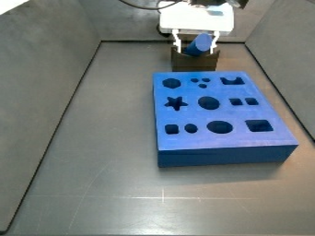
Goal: Pick up the round object. Move up. Place the round object on the fixture. Regrasp the round object. Move to above the board. Insert the round object.
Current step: Regrasp the round object.
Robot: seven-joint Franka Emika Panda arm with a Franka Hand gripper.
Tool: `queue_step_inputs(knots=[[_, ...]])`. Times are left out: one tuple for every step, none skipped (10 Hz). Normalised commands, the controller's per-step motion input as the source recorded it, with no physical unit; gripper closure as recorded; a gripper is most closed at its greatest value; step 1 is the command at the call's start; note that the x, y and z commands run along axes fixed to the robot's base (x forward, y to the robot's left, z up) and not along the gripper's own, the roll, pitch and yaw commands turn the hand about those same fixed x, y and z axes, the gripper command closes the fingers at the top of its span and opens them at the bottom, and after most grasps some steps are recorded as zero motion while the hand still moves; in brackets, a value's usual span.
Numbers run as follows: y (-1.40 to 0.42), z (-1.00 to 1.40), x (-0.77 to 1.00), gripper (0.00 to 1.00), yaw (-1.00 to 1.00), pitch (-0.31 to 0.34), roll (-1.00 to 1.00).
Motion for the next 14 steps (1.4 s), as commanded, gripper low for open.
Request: queue_step_inputs(knots=[[0.00,1.00,-0.01,0.00,0.06,-0.016,0.04],[0.00,1.00,-0.03,0.00,0.06,0.008,0.05],[0.00,1.00,-0.03,0.00,0.06,0.029,0.05],[0.00,1.00,-0.04,0.00,0.05,0.045,0.04],[0.01,0.89,-0.03,0.00,0.03,0.082,0.04],[0.01,0.77,-0.03,0.00,0.03,0.096,0.04],[0.01,0.52,-0.02,0.00,0.00,0.109,0.03],[0.01,0.34,-0.02,0.00,-0.02,0.112,0.04],[-0.99,1.00,0.01,0.00,0.01,0.066,1.00],[-1.00,0.96,0.01,0.00,0.01,0.065,1.00],[-1.00,0.94,-0.02,0.00,0.01,0.054,1.00],[-1.00,0.90,-0.05,0.00,0.01,0.047,1.00],[-0.91,0.74,-0.06,0.00,0.01,0.041,1.00],[-0.78,0.59,-0.06,0.00,0.01,0.040,1.00]])
